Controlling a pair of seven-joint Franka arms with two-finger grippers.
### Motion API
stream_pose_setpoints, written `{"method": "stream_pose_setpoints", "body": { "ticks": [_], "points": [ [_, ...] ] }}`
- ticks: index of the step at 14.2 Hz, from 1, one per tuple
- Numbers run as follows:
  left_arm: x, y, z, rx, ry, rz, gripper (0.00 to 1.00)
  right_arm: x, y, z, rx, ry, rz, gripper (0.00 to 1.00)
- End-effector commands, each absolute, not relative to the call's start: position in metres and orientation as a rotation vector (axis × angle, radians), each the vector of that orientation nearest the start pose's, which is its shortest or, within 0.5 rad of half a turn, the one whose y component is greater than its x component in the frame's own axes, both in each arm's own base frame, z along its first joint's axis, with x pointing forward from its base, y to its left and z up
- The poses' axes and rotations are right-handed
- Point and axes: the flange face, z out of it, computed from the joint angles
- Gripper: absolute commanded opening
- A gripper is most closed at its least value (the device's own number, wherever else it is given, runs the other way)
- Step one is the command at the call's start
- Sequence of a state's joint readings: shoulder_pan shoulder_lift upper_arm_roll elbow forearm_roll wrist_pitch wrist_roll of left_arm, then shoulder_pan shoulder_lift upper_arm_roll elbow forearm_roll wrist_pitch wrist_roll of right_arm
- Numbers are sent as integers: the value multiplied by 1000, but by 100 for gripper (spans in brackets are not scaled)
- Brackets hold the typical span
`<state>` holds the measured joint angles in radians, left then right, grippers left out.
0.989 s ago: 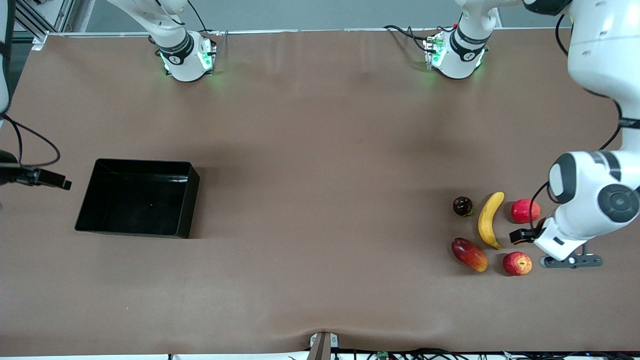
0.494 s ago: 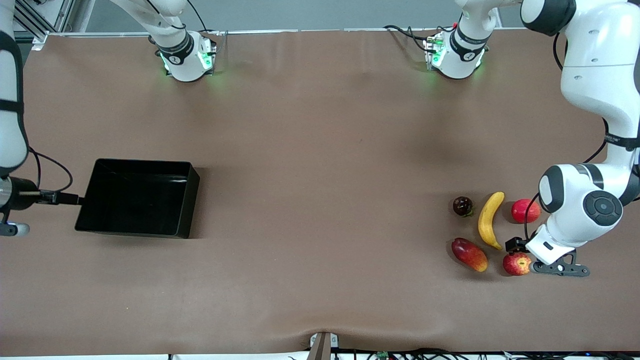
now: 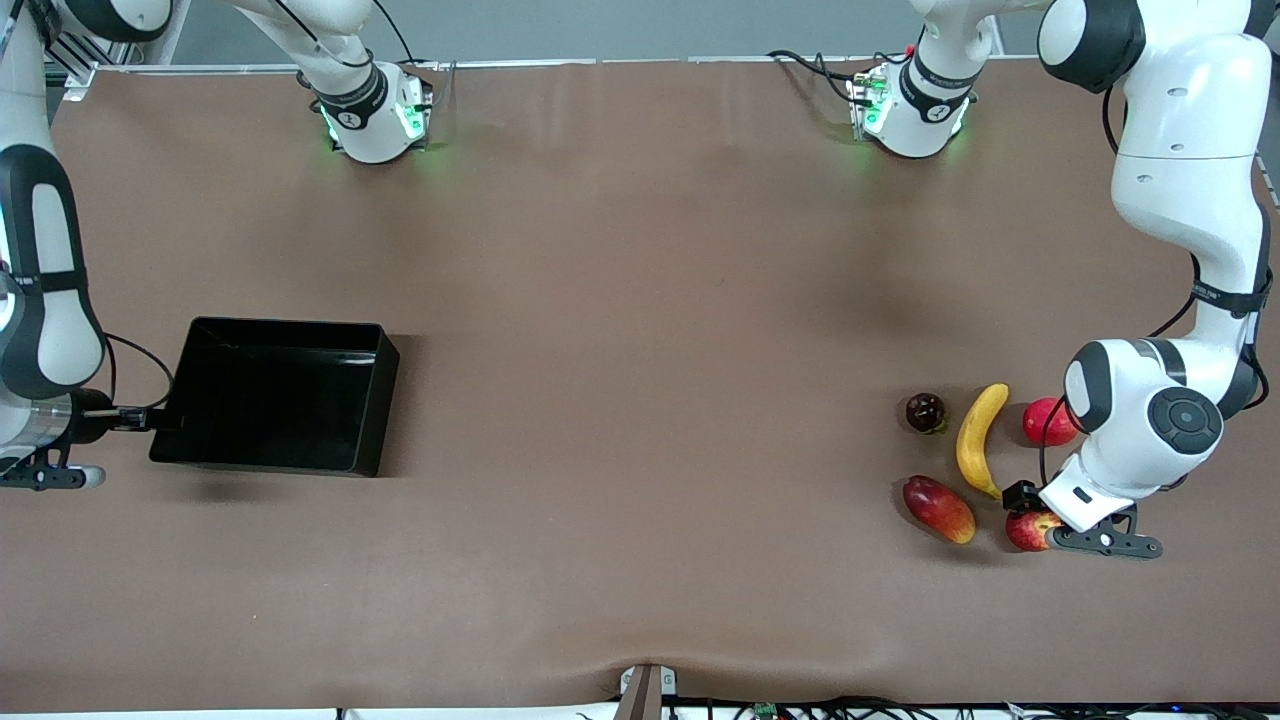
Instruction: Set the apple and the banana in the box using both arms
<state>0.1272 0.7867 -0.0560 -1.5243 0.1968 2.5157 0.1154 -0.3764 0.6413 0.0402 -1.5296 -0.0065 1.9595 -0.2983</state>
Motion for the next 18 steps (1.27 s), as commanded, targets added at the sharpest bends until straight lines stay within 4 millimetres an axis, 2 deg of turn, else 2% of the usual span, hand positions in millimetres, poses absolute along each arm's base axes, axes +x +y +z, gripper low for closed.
{"method": "stream_pose_setpoints", "body": {
  "ticks": [1, 2, 3, 5, 6, 8, 10, 13, 16, 17, 18],
  "points": [
    [732, 57, 210, -2995, 282, -324, 89, 631, -232, 255, -3045, 29, 355, 61],
    [732, 57, 208, -2994, 283, -334, 78, 626, -231, 248, -3035, 30, 380, 43],
    [733, 56, 208, -2995, 285, -341, 70, 623, -232, 244, -3029, 36, 395, 34],
    [736, 55, 210, -2993, 285, -353, 59, 621, -233, 242, -3025, 34, 403, 15],
    [738, 54, 213, -2992, 285, -362, 46, 619, -231, 240, -3020, 24, 418, 0],
    [738, 51, 214, -2992, 287, -365, 19, 617, -229, 241, -3006, 22, 454, 0],
    [740, 49, 224, -2983, 290, -385, 2, 620, -224, 252, -2999, 11, 470, 0],
    [739, 48, 247, -2982, 287, -402, 0, 633, -209, 279, -2977, -18, 492, 0],
    [728, 44, 294, -2982, 293, -349, 0, 653, -178, 329, -2965, -71, 515, 0],
    [725, 41, 311, -2980, 295, -332, 0, 657, -159, 338, -2917, -77, 515, 0],
    [722, 41, 324, -2979, 291, -303, 0, 659, -151, 343, -2866, -56, 496, 0]
  ]
}}
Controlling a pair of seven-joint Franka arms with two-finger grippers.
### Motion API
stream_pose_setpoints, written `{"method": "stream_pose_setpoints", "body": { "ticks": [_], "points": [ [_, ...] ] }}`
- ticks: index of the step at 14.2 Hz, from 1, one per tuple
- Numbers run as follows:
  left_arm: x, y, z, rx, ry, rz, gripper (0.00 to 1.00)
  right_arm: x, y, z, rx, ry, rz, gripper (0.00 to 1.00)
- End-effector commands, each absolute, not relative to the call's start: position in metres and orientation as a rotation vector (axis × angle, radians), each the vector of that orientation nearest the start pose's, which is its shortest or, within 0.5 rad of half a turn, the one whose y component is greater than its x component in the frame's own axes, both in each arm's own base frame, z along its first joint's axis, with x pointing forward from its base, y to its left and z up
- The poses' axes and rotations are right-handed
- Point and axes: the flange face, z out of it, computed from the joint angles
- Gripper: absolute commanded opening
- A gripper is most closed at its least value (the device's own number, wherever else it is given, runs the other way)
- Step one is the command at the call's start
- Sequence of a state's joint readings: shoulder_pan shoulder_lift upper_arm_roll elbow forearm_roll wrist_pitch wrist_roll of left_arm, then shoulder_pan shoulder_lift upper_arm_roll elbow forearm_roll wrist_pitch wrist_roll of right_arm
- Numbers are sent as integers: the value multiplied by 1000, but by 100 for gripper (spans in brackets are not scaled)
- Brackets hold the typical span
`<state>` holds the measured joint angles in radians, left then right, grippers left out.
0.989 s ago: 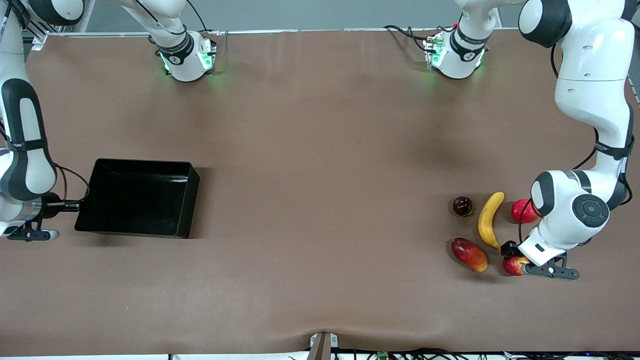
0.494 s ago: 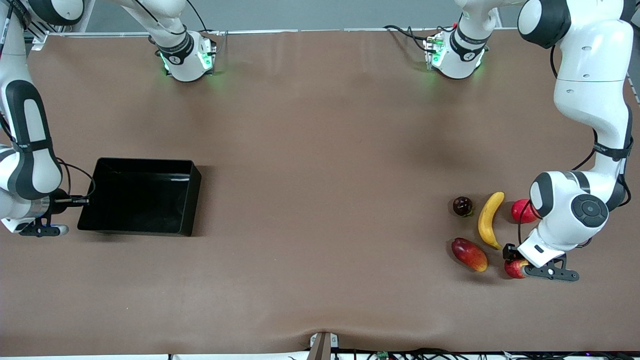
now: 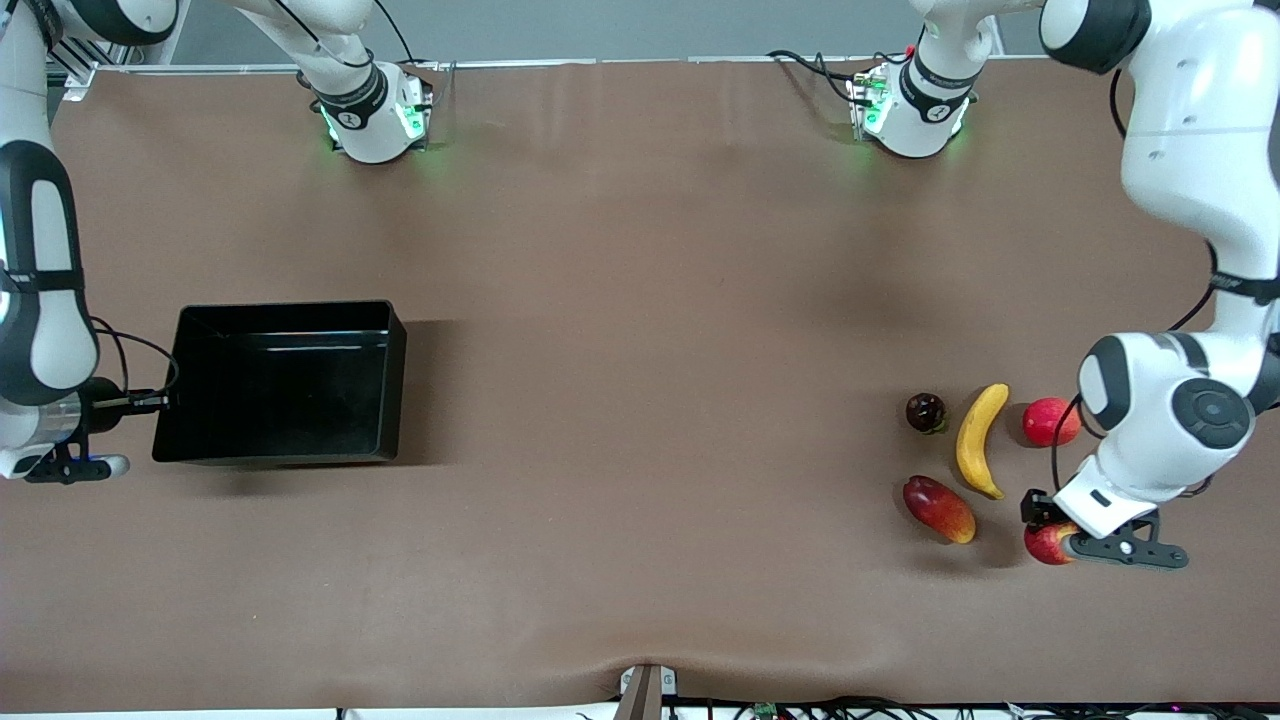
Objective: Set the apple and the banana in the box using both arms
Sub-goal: 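Lift the apple with the left gripper while the right gripper pushes the tray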
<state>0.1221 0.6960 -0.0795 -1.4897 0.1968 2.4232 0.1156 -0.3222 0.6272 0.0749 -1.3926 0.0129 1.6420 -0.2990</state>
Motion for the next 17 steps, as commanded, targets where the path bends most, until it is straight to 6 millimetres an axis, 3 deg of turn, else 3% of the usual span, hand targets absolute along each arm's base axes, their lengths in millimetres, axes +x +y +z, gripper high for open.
{"method": "stream_pose_setpoints", "body": {
  "ticks": [1, 3, 5, 7, 11, 14, 17],
  "points": [
    [719, 41, 342, -2976, 289, -290, 0, 661, -145, 344, -2839, -53, 480, 0],
    [711, 39, 368, -2976, 272, -249, 0, 667, -111, 344, -2810, -107, 477, 0],
    [705, 20, 392, -2995, 286, -242, 0, 671, -75, 346, -2773, -119, 488, 0],
    [697, -1, 412, -3020, 196, -220, 0, 673, -25, 344, -2776, -91, 532, 0],
    [677, -55, 426, -3068, -1, -169, 0, 671, 89, 343, -2779, -10, 586, 0],
    [667, -91, 432, -3087, -107, -127, 0, 667, 155, 343, -2759, 60, 574, 0],
    [658, -111, 440, -3089, -172, -95, 0, 654, 227, 329, -2804, 141, 525, 0]
  ]
}}
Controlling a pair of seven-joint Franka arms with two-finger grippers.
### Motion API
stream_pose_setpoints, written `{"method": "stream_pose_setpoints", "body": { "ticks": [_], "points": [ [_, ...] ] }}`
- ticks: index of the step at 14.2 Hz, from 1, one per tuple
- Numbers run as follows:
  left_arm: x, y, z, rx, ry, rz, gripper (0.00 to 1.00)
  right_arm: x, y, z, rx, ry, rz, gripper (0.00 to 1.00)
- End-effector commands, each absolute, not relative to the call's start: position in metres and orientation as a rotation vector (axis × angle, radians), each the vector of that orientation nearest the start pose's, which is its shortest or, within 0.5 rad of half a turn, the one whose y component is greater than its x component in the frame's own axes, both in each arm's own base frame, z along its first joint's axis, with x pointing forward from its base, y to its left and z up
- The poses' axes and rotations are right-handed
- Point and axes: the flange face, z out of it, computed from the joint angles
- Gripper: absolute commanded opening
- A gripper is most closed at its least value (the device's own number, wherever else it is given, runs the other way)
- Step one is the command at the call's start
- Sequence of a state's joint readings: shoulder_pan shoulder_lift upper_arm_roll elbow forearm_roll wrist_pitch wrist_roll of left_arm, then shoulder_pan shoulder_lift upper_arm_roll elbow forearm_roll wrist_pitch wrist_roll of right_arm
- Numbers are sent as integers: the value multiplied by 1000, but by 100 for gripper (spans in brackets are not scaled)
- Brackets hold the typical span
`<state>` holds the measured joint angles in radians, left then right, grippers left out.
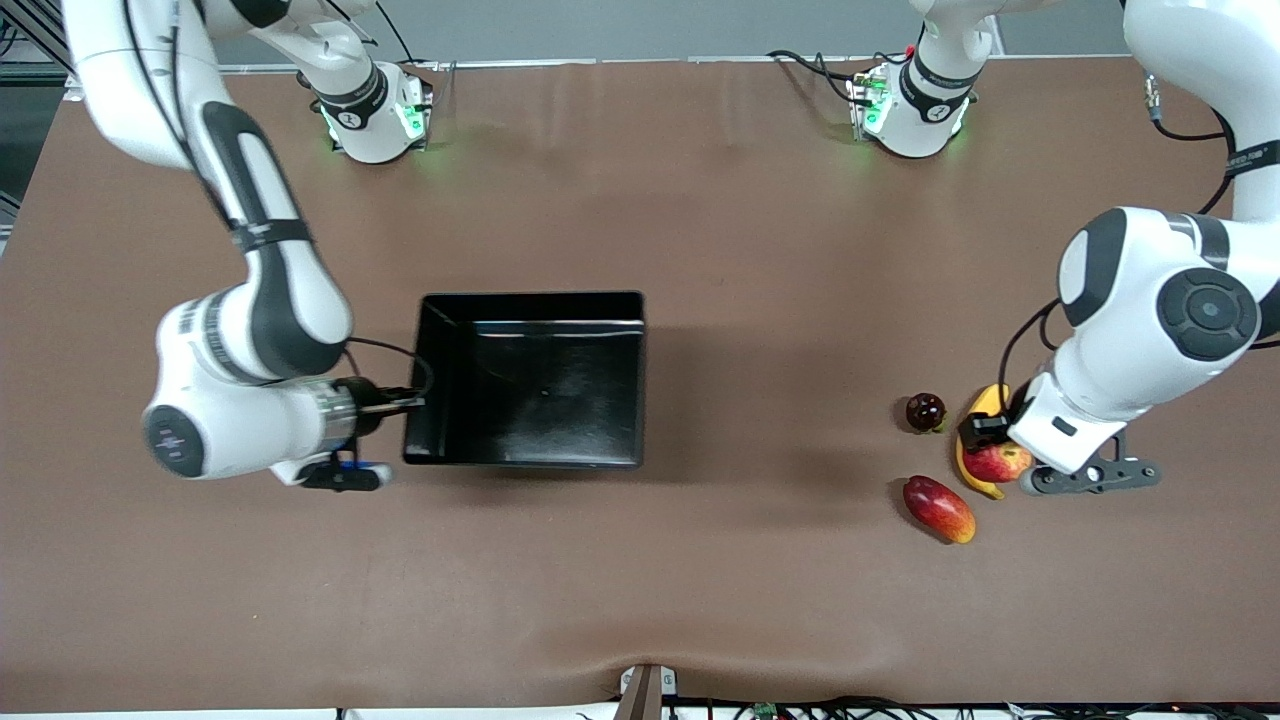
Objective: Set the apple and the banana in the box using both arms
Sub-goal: 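Lift the apple with the left gripper while the right gripper pushes the tray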
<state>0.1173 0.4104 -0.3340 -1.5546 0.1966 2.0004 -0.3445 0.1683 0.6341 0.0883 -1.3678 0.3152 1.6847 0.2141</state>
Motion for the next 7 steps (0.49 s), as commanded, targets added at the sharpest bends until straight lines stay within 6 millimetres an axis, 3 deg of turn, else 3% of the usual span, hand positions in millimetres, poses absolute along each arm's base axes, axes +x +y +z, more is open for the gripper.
{"method": "stream_pose_setpoints", "body": {
  "ticks": [1, 4, 7],
  "points": [
    [655, -116, 442, -3090, -181, -88, 0, 650, 253, 323, -2815, 168, 500, 0],
    [648, -129, 448, -3086, -223, -63, 0, 632, 322, 298, -2838, 256, 457, 0],
    [641, -150, 450, -3091, -275, -48, 0, 624, 362, 267, -2837, 264, 381, 0]
  ]
}}
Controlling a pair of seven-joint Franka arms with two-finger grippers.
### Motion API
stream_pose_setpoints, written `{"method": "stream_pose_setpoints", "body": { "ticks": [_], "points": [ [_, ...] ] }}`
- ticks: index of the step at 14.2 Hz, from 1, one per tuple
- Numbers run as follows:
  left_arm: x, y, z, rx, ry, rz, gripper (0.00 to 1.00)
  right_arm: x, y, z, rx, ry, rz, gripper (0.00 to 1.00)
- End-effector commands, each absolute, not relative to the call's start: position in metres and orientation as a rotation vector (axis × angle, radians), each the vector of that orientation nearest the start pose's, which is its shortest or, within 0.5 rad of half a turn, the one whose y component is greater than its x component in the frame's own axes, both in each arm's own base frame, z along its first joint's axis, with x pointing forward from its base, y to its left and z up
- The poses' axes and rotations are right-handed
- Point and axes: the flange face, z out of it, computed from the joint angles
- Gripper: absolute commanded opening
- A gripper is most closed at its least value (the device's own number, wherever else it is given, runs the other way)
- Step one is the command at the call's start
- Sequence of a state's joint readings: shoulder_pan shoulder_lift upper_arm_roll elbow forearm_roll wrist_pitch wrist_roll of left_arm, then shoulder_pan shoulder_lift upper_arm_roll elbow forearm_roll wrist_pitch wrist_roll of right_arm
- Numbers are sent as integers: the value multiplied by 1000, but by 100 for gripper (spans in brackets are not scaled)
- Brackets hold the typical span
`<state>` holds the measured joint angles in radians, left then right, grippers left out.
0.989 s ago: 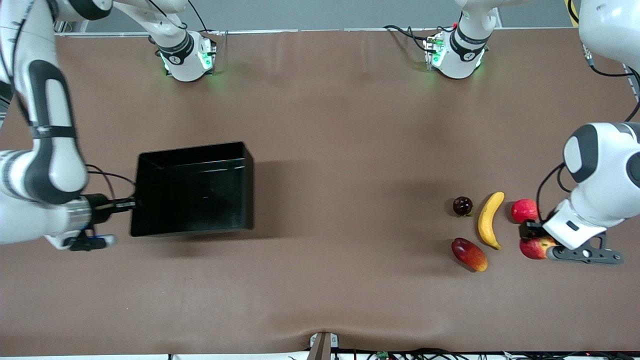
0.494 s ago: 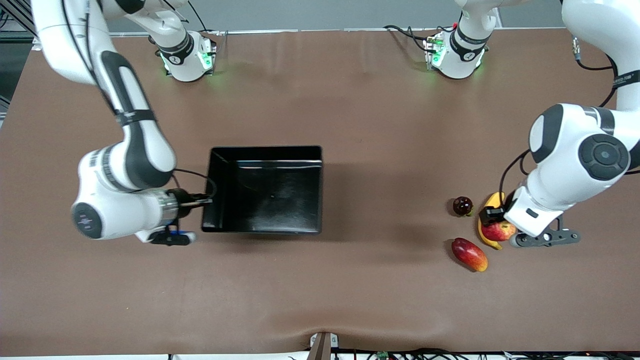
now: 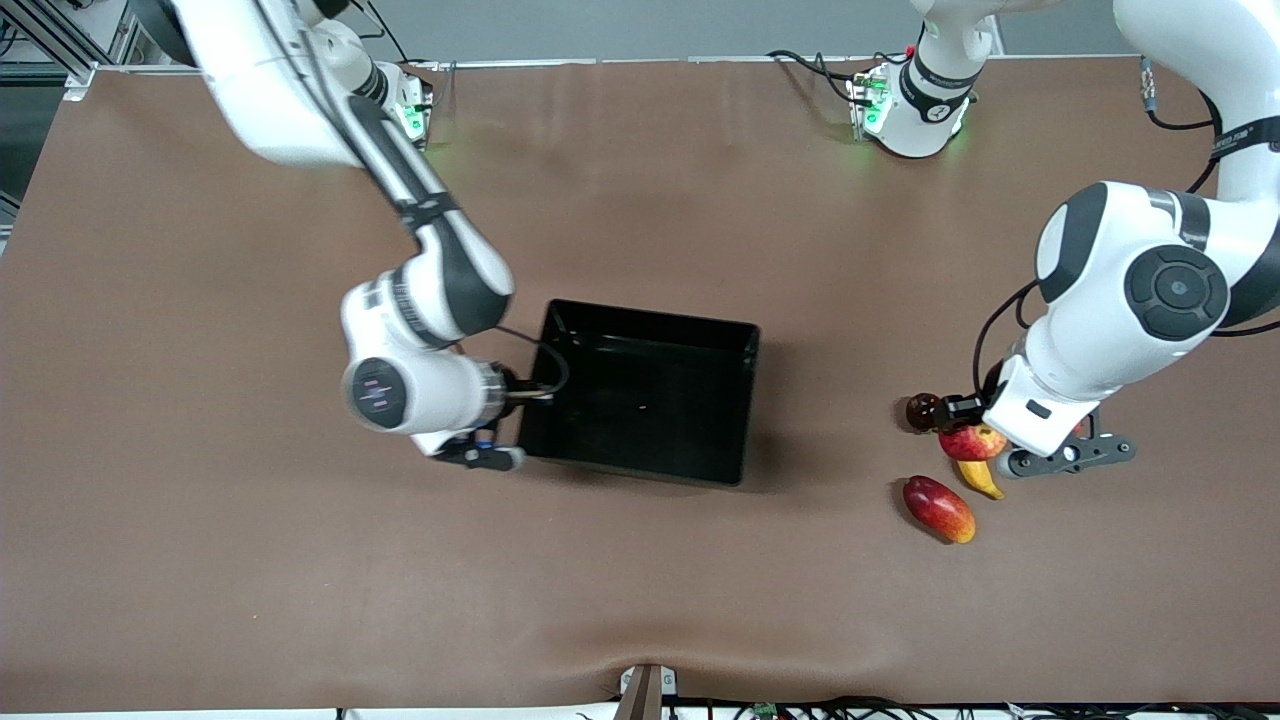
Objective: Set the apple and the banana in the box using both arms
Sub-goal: 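Lift the apple with the left gripper while the right gripper pushes the tray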
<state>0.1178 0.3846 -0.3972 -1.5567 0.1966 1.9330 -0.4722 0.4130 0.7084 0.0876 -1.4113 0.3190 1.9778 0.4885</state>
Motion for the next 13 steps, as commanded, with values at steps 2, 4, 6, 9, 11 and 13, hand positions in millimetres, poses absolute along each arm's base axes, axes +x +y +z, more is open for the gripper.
{"method": "stream_pose_setpoints", "body": {
  "ticks": [2, 4, 6, 9, 11, 13],
  "points": [
    [633, -173, 449, -3097, -318, -40, 0, 614, 383, 249, -2846, 270, 366, 0],
    [624, -199, 444, -3094, -388, -25, 0, 608, 393, 236, -2858, 246, 384, 0],
    [610, -230, 432, -3094, -400, -2, 0, 609, 395, 235, -2853, 244, 358, 14],
    [587, -287, 420, -3091, -404, 2, 0, 611, 395, 245, -2933, 25, 266, 100],
    [572, -323, 406, -3068, -344, -19, 0, 621, 379, 251, -2930, 33, 258, 100],
    [560, -351, 385, -3061, -298, -9, 0, 621, 366, 281, -2938, 28, 329, 100]
  ]
}}
